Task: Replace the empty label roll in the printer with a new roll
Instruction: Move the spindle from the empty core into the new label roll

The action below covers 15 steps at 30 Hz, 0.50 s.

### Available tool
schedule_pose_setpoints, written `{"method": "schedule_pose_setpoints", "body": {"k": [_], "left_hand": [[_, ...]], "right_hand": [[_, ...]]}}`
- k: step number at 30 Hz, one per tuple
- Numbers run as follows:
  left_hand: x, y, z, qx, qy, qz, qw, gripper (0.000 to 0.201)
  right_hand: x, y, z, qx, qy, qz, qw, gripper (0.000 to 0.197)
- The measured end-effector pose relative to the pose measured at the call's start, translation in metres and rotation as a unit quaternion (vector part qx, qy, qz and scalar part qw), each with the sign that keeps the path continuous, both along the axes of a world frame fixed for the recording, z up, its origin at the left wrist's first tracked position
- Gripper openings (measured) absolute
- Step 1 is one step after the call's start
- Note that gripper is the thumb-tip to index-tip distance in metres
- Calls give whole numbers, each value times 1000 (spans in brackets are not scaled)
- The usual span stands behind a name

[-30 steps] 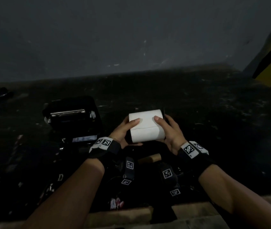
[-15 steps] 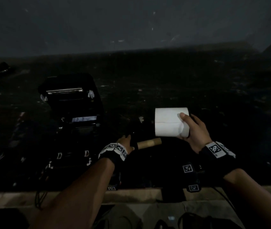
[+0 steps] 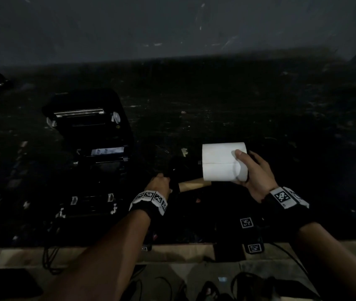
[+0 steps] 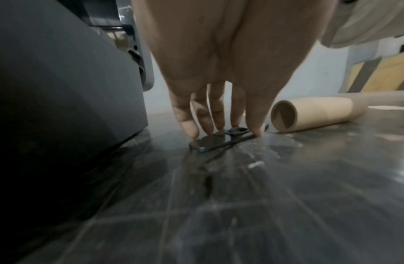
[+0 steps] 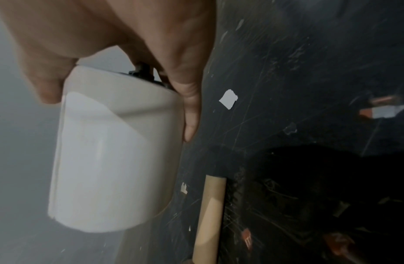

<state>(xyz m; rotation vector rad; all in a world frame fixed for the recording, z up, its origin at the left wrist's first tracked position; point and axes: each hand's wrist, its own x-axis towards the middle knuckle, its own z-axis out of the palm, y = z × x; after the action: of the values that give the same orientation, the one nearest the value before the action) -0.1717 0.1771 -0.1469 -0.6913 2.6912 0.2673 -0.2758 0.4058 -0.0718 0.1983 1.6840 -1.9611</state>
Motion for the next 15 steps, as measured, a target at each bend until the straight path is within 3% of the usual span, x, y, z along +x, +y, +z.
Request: {"method": "schedule_pose_setpoints", "body": {"k": [9, 15], "left_hand": [[-7, 3, 13, -1, -59, 6, 998, 43], [-4, -6, 23, 51, -18, 47, 997, 39]], "right_hand": [[1, -2, 0, 9, 2, 3, 1000, 75], [4, -4, 4, 12, 3, 0, 1000, 77]]}}
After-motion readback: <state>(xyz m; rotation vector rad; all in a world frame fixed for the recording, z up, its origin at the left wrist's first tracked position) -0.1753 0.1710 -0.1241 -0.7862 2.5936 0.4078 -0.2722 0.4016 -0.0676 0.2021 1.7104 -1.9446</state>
